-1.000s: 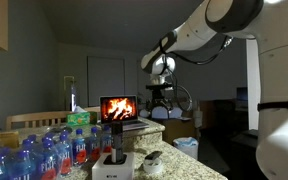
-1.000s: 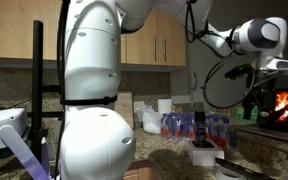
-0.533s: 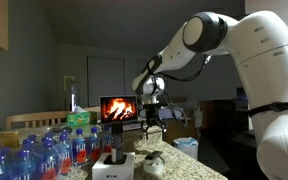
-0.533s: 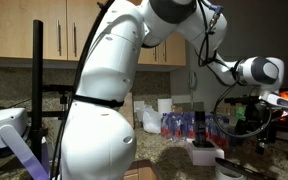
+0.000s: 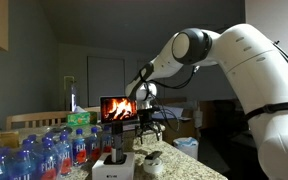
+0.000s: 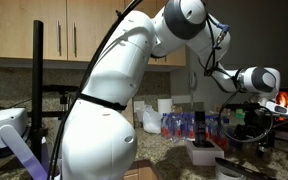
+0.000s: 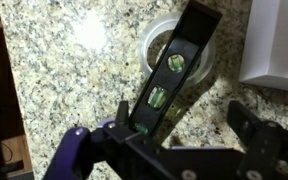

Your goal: Pick up the bottle and remote, then put them on the box

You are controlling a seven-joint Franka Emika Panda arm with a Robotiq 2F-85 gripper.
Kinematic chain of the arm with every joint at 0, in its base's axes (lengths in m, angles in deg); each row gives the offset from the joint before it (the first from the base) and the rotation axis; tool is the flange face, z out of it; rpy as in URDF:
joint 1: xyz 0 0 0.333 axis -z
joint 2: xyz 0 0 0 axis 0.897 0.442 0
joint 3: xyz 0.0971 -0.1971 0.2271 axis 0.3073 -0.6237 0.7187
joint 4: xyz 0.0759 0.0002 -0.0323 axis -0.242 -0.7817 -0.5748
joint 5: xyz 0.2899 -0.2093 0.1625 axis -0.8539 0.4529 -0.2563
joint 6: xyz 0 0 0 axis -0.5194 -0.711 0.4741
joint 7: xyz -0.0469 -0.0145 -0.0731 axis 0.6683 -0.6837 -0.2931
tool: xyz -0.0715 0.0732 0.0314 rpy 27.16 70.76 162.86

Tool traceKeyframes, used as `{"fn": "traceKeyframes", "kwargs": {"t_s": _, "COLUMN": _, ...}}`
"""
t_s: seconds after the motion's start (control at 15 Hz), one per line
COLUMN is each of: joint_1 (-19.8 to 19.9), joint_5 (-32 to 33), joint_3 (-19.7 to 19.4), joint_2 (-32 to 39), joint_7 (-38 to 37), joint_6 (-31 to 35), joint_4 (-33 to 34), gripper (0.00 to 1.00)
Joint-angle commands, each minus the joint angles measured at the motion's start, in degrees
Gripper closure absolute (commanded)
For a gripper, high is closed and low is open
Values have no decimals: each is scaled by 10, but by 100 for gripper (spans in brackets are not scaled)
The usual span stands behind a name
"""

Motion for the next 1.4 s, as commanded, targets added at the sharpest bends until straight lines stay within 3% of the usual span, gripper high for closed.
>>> {"fn": "traceKeyframes", "kwargs": {"t_s": 0.0, "joint_1": -1, "joint_5": -1, "joint_3": -2, "joint_2": 1, "joint_7": 1, "joint_6": -3, "joint_4": 3, "gripper": 0}}
{"fn": "traceKeyframes", "kwargs": {"t_s": 0.27, "joint_1": 0, "joint_5": -21, "joint_3": -4, "joint_2": -12, "joint_7": -25, "joint_6": 15, "joint_4": -24, "gripper": 0}}
{"fn": "traceKeyframes", "kwargs": {"t_s": 0.8, "joint_1": -17, "joint_5": -132, "joint_3": -5, "joint_2": -43, "joint_7": -150, "joint_6": 106, "joint_4": -160, "gripper": 0}}
{"fn": "traceKeyframes", "kwargs": {"t_s": 1.33, "joint_1": -8, "joint_5": -109, "joint_3": -32, "joint_2": -83, "joint_7": -189, "joint_6": 90, "joint_4": -155, "gripper": 0}}
